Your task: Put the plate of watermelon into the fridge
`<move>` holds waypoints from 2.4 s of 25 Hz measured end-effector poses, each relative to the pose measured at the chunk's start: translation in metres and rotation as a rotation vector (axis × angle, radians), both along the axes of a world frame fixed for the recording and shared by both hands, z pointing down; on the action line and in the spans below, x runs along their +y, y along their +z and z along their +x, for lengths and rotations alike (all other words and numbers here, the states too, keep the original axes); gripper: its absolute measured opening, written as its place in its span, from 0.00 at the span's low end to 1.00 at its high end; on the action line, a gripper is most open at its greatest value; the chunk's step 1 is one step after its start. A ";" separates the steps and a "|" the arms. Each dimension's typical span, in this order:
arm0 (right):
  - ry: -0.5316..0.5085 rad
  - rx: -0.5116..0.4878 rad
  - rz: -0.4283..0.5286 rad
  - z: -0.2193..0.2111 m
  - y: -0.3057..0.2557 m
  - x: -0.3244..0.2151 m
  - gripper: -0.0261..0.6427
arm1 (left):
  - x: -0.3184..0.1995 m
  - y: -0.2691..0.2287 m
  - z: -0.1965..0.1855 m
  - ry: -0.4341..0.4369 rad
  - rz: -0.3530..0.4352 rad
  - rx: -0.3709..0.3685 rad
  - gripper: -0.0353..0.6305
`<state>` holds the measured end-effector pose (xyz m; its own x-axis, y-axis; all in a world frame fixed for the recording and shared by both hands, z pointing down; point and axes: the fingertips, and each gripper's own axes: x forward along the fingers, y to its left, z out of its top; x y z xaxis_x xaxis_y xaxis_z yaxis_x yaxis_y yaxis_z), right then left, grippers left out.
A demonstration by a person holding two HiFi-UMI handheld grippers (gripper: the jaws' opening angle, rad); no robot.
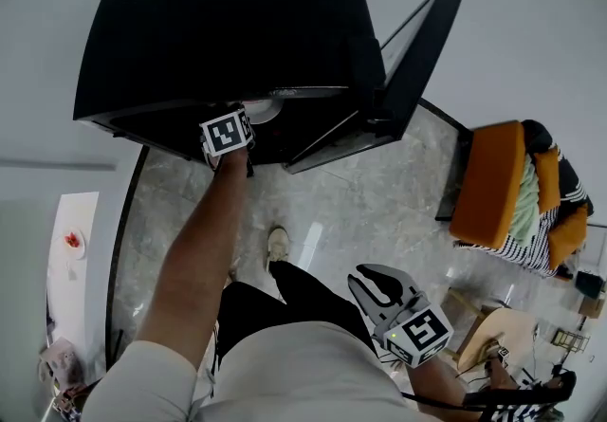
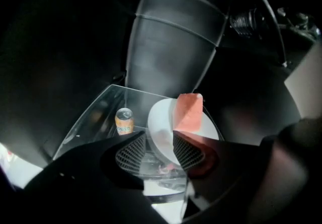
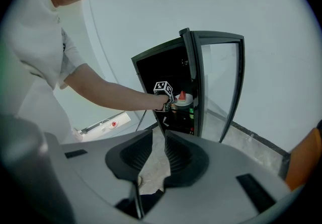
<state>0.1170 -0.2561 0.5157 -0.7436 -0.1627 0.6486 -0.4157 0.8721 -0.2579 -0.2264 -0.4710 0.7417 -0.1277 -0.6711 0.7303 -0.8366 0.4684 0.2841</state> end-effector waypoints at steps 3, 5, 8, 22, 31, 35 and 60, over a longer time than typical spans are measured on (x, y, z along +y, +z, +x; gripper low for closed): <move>0.009 -0.005 0.003 -0.001 0.001 0.003 0.17 | 0.006 -0.005 -0.001 0.004 0.015 -0.004 0.30; 0.011 -0.015 0.007 -0.005 0.000 0.007 0.17 | 0.012 -0.012 -0.002 0.019 0.024 -0.007 0.30; 0.007 -0.030 0.023 -0.015 -0.006 0.014 0.17 | 0.024 -0.026 0.000 0.049 0.041 -0.006 0.30; 0.037 -0.104 0.115 -0.066 -0.038 0.082 0.17 | 0.173 -0.113 0.058 0.408 0.106 0.046 0.30; 0.039 -0.149 0.165 -0.097 -0.064 0.148 0.16 | 0.312 -0.204 0.095 0.718 0.214 0.030 0.25; 0.029 -0.151 0.186 -0.106 -0.068 0.179 0.13 | 0.372 -0.232 0.107 0.830 0.237 0.029 0.17; -0.096 -0.147 0.231 -0.151 -0.087 0.291 0.07 | 0.536 -0.263 0.119 0.936 0.245 0.201 0.07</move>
<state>-0.0339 0.0351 0.4287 -0.8462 -0.2180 0.4863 -0.3015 0.9483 -0.0995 -0.1074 0.0645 0.4791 0.6428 -0.5734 0.5079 -0.7651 -0.4486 0.4619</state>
